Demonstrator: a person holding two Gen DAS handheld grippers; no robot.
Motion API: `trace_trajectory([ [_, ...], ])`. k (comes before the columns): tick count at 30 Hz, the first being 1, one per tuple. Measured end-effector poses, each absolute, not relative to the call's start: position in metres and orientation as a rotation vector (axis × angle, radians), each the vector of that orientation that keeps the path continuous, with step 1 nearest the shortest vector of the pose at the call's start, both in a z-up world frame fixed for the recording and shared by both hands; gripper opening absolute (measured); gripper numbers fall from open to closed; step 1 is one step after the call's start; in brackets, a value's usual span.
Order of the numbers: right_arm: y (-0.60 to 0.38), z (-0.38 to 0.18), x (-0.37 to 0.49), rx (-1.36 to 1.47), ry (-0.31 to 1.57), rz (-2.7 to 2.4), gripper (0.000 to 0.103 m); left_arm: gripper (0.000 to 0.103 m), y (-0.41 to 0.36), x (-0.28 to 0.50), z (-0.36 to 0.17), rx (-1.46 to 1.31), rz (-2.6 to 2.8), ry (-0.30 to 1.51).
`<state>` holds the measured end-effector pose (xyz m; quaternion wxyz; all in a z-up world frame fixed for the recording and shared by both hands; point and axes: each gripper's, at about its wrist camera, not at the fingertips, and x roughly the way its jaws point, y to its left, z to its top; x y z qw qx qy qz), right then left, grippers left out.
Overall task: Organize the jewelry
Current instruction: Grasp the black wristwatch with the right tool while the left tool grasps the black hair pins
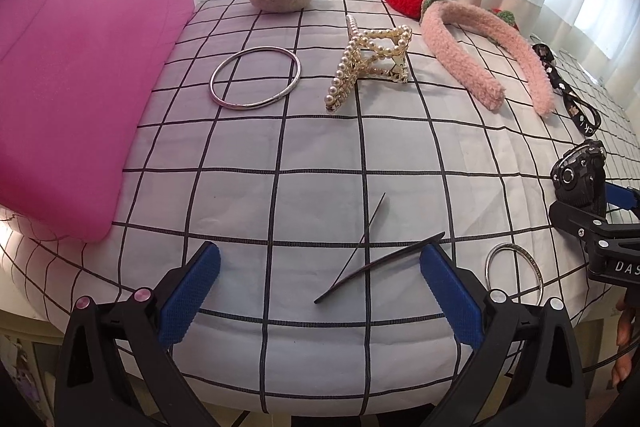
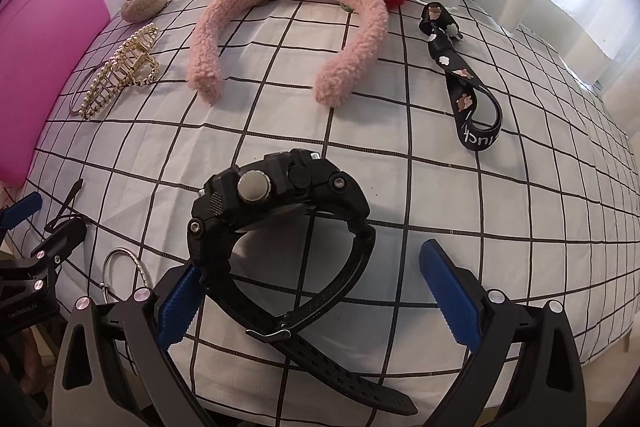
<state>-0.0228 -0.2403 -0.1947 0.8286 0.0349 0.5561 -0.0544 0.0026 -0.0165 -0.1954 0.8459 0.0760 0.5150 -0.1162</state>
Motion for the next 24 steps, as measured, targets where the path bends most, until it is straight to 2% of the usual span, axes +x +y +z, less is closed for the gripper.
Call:
trace_trajectory([
  [4, -0.239, -0.195, -0.023, 0.069, 1.159, -0.110, 0.094, 0.096, -0.020, 0.003, -0.195, 0.159, -0.245, 1.082],
  [7, -0.240, -0.194, -0.022, 0.070, 1.174, -0.106, 0.094, 0.084, -0.024, -0.001, -0.193, 0.172, -0.275, 1.062],
  [9, -0.240, -0.193, -0.021, 0.072, 1.179, -0.095, 0.093, 0.062, -0.030, -0.006, -0.190, 0.197, -0.318, 1.044],
  [10, -0.239, -0.193, -0.022, 0.070, 1.180, -0.093, 0.093, 0.057, -0.033, -0.008, -0.188, 0.207, -0.338, 1.038],
  [12, -0.239, -0.192, -0.023, 0.071, 1.179, -0.089, 0.092, 0.034, -0.038, -0.011, -0.186, 0.220, -0.371, 1.032],
  [13, -0.238, -0.191, -0.023, 0.068, 1.173, -0.084, 0.086, 0.027, -0.040, -0.012, -0.185, 0.224, -0.383, 1.030],
  [14, -0.235, -0.190, -0.024, 0.061, 1.168, -0.072, 0.078, 0.015, -0.042, -0.012, -0.184, 0.227, -0.392, 1.031],
  [16, -0.229, -0.186, -0.026, 0.035, 1.156, -0.056, 0.064, 0.014, -0.044, -0.013, -0.184, 0.224, -0.394, 1.034],
  [24, -0.236, -0.184, -0.029, 0.106, 1.153, -0.046, 0.064, 0.011, -0.038, -0.012, -0.178, 0.184, -0.394, 1.043],
])
